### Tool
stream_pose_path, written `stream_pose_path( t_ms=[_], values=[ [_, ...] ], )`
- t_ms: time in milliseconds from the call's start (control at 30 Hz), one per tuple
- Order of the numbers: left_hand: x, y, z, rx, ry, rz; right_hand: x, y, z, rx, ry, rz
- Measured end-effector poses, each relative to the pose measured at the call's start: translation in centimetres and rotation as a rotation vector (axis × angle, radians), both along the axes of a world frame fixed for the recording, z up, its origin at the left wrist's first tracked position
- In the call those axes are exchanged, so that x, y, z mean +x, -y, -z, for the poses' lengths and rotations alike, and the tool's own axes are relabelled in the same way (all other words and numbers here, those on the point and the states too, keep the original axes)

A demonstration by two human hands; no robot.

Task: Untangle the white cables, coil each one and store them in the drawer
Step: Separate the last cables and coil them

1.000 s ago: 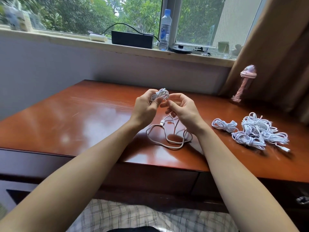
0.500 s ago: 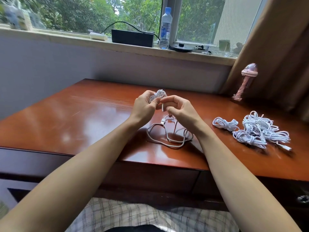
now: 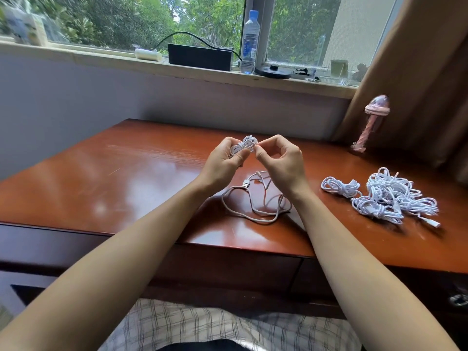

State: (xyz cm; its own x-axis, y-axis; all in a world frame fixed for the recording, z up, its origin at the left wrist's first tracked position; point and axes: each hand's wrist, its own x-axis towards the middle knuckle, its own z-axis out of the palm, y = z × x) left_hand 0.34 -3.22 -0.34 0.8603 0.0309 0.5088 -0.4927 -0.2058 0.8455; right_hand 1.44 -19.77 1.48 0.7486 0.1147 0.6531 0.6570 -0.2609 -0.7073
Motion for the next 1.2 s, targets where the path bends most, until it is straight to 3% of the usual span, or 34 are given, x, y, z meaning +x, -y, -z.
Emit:
stream_pose_path(
  t_ms=[167, 433, 800, 1200],
  values=[
    [0.1, -0.1, 0.0, 0.021, 0.029, -0.035, 0.4, 0.1, 0.2, -0.107, 0.19, 0.114],
    [-0.4, 0.0, -0.3, -0.093, -0.041, 0.033, 0.7, 0.2, 0.1, -0.27, 0.384, 0.113],
    [-0.7, 0.7, -0.7, -0.216, -0.116, 0.09, 0.9, -0.3, 0.1, -0.289, 0.409, 0.183],
    [-0.8, 0.9, -0.6, -0.22, -0.123, 0.114, 0.5, -0.6, 0.0, -0.317, 0.407, 0.25]
  ],
)
